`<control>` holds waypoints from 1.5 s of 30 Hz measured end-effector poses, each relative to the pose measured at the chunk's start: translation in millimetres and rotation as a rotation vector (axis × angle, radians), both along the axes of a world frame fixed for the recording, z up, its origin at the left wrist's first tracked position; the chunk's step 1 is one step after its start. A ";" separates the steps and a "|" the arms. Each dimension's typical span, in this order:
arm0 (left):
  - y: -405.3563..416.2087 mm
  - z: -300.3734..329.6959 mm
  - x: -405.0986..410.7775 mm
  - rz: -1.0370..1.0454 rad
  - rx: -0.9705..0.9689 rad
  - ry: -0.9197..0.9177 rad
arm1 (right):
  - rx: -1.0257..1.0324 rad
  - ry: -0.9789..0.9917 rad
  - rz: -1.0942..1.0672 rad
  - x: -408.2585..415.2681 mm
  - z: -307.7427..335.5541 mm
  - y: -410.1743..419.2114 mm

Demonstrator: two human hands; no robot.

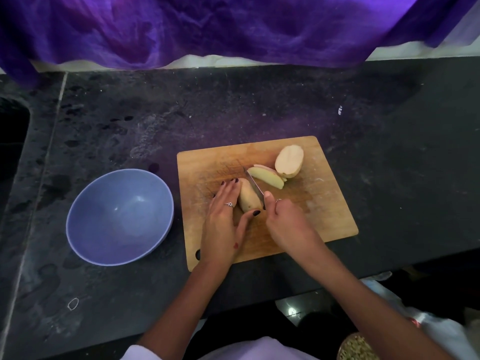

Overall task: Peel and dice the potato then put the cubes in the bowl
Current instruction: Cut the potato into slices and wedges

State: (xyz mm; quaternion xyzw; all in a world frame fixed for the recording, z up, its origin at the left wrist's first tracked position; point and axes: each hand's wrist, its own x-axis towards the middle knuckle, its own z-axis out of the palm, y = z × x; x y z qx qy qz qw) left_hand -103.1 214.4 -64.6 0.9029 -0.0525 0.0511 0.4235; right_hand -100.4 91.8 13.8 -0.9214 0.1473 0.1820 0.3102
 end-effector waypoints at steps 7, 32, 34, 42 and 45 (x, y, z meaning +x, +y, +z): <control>-0.6 -0.9 0.6 0.005 -0.014 0.000 | 0.039 -0.019 0.054 -3.8 3.3 -5.0; -6.1 -5.9 0.4 0.020 0.050 -0.134 | -0.134 0.253 0.145 35.4 22.6 9.7; -6.4 -6.1 0.4 0.025 0.060 -0.131 | -0.118 0.264 0.154 27.8 25.3 6.6; -6.0 -4.8 -0.5 0.045 0.042 -0.086 | -0.052 0.247 0.104 -29.2 5.8 -8.3; -5.0 -4.2 -0.4 0.036 0.032 -0.087 | -0.113 0.248 0.054 -47.5 0.6 -10.1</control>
